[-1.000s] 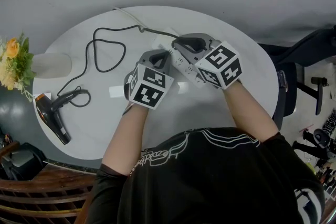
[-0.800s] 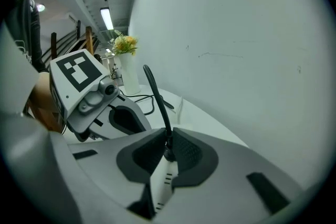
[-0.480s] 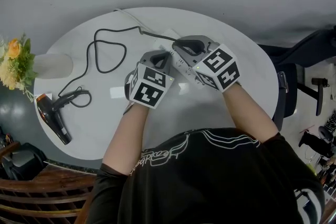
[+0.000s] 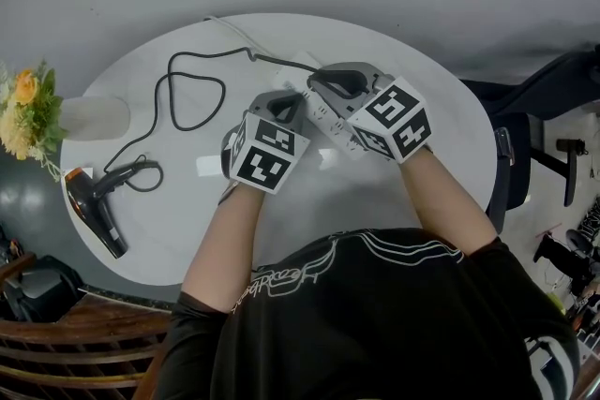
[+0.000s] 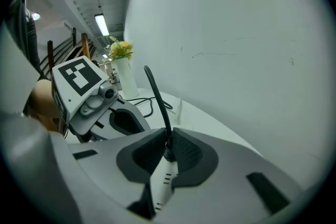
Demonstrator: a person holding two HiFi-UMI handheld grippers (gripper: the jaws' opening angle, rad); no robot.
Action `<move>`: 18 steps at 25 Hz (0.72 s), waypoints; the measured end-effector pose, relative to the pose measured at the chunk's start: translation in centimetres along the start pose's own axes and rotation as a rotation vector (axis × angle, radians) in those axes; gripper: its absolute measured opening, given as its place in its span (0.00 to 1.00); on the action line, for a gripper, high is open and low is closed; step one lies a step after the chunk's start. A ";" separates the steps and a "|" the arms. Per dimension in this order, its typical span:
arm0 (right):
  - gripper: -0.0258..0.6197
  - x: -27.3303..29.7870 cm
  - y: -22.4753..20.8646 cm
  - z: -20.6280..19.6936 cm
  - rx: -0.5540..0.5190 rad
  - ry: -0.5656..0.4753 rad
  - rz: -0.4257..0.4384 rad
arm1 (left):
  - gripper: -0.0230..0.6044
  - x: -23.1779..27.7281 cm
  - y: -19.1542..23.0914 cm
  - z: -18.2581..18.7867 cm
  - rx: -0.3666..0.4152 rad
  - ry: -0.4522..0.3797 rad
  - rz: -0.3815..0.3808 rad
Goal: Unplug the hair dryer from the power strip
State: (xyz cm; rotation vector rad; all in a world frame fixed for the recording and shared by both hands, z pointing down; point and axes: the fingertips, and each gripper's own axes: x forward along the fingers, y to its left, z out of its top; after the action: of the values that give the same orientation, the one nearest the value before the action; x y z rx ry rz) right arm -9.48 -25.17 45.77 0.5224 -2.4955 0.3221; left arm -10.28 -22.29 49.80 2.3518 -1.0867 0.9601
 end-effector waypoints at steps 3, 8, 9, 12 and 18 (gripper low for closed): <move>0.08 0.2 0.9 0.3 -0.064 0.015 0.003 | 0.04 -0.1 0.0 -0.1 0.002 0.007 -0.002; 0.08 -0.3 0.0 0.0 0.024 -0.004 0.025 | 0.04 -0.1 -0.1 0.0 -0.001 -0.002 -0.003; 0.08 -0.4 -0.2 0.0 0.046 -0.009 0.025 | 0.04 0.0 -0.2 0.0 -0.002 -0.004 -0.005; 0.08 -0.4 -0.2 -0.1 0.050 -0.011 0.010 | 0.04 0.1 -0.2 0.1 0.010 0.003 -0.003; 0.08 -0.1 0.6 -0.1 -0.046 0.028 -0.023 | 0.04 0.1 -0.2 0.0 0.017 0.020 -0.005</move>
State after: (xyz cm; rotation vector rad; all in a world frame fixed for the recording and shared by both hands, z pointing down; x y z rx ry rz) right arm -9.59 -24.58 45.71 0.5238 -2.4618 0.2614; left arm -10.07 -22.22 49.87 2.3522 -1.0689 0.9919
